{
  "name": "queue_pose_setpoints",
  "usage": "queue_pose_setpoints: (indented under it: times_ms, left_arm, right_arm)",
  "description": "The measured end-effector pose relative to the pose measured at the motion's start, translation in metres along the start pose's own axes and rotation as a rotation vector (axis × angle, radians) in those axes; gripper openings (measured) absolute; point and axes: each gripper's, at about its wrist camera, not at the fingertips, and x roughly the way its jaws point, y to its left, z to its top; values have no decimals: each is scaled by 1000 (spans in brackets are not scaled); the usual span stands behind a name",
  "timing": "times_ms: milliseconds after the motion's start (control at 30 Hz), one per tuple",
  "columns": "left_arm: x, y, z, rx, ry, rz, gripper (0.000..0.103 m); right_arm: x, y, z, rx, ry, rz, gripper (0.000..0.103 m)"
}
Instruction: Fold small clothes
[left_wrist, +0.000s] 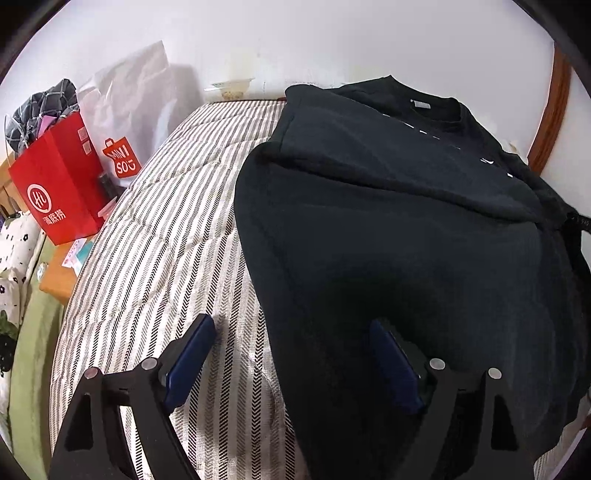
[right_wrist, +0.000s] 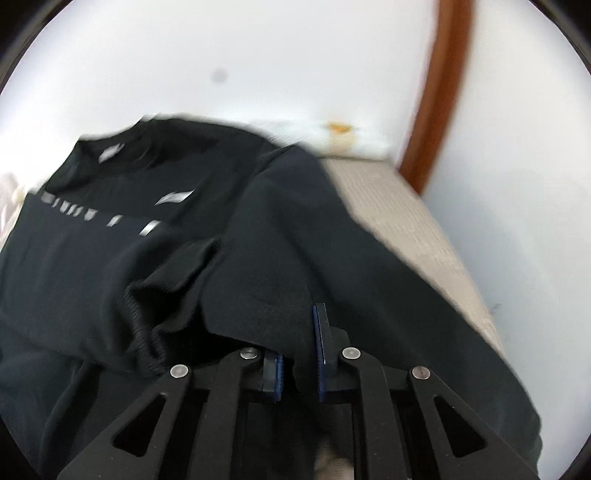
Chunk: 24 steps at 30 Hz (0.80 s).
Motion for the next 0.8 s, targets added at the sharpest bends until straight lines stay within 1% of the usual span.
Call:
queue_pose_setpoints:
  times_ms: [33, 67, 133, 267, 500, 600, 667, 733, 800]
  left_arm:
    - [0, 0, -1, 0, -7, 0, 88]
    - [0, 1, -1, -3, -7, -4, 88]
    - [0, 1, -1, -5, -7, -3, 88]
    - [1, 0, 0, -7, -5, -2, 89]
    - [1, -2, -1, -6, -3, -7, 92]
    - [1, -2, -1, -6, -3, -8, 93]
    - [1, -2, -1, -7, -2, -11, 94]
    - [2, -2, -1, -7, -2, -13, 94]
    - [1, -2, -2, -7, -2, -13, 94]
  right_arm:
    - [-2, -10, 4, 46, -6, 8, 12]
    - [-2, -22, 7, 108, -2, 41, 12]
    - [-5, -34, 10, 162, 3, 66, 12]
    - [-11, -34, 15, 147, -17, 27, 13]
    - [-5, -10, 11, 97, 32, 32, 15]
    - [-5, -5, 6, 82, 60, 37, 24]
    - [-10, -5, 1, 70, 69, 34, 40]
    - [-18, -6, -6, 57, 62, 24, 49]
    - [-27, -13, -14, 48, 55, 12, 52]
